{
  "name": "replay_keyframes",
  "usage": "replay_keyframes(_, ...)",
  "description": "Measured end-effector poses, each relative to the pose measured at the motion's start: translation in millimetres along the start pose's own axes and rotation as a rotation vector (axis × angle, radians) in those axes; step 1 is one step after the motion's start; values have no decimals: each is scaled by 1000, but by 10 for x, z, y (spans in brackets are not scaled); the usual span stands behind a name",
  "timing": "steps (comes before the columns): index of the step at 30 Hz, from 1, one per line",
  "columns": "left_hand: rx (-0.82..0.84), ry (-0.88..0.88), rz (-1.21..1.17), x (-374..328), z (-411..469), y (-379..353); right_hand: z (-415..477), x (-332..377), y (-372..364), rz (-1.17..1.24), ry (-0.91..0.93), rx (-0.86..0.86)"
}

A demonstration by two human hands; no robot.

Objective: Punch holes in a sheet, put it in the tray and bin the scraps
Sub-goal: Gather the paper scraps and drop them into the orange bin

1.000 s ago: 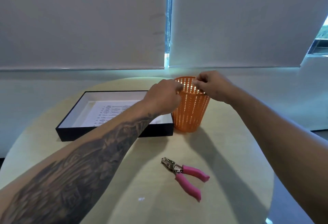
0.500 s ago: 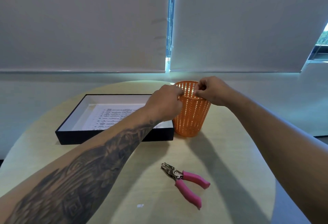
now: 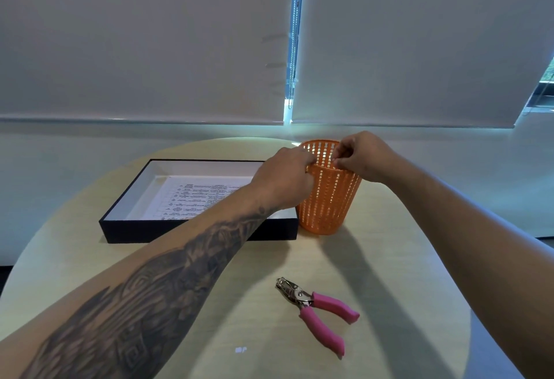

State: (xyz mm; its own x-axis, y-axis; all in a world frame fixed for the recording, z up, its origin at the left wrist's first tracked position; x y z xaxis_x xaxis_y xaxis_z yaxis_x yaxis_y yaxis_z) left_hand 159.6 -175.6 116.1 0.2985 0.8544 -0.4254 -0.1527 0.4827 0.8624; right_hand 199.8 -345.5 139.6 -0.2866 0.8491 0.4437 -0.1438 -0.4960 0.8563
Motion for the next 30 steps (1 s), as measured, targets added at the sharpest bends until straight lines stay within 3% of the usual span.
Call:
replay_keyframes(17, 37, -38, 10, 48, -50, -19, -31, -22, -3, 10, 43, -57)
replay_keyframes(25, 9, -45, -19, 383, -335, 81, -302, 273, 9, -48, 337, -239)
replay_keyframes(30, 37, 35, -50, 735, -775, 75, -772, 571, -290, -5, 482, -116)
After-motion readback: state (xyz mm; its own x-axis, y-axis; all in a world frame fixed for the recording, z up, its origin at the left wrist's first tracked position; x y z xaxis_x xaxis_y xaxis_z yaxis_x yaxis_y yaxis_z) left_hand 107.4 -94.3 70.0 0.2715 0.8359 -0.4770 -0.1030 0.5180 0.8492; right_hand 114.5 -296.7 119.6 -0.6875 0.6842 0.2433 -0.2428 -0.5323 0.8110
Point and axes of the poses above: each hand's wrist, its own z-axis towards the middle knuckle, its own y-axis out of the back of the hand, x = y × z, the point moved 2 cm from there along z, towards the middle knuckle, and after that the axes turned 8 degrees about y, right-handed, at the moved point
